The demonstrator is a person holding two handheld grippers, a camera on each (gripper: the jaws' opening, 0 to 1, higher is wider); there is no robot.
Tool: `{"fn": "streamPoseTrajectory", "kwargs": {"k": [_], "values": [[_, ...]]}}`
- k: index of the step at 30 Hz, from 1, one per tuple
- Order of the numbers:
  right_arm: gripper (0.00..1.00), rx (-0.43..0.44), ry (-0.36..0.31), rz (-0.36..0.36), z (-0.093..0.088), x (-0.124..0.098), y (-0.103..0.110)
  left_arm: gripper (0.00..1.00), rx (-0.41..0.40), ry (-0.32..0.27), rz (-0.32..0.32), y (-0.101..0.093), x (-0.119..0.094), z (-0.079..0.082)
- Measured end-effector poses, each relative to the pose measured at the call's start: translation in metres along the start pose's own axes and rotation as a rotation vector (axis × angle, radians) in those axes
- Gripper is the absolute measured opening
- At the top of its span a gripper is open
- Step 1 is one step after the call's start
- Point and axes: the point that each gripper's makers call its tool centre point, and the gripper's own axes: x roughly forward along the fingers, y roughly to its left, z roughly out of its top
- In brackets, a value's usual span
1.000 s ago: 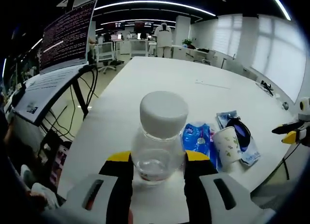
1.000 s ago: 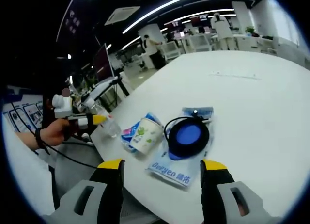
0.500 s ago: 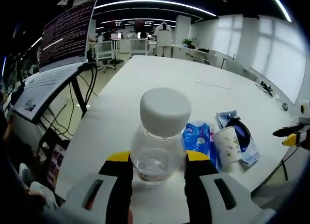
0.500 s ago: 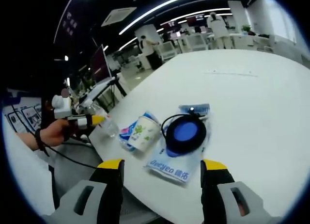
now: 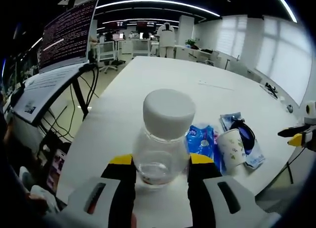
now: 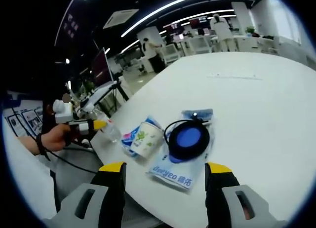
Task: Arrange the tabletop items into an orderly group along one side of the table until the central work area is clear of visible clutter.
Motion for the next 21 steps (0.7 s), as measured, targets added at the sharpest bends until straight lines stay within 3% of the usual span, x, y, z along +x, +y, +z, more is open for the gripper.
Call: {"fn": "streamPoseTrajectory", "kwargs": {"k": [14,21], "values": [[0.65,0.024,-0.014,-0.026,-0.005,-0.006,-0.009,0.39,0.029,0.013,-0.022,-0.015,0.005,0.007],[0.66,0.030,-0.031,-0.031,-0.002,-0.008,-0.008,0.39,0.034,0.007,-0.024,-0.010,0.011,0.018]]}}
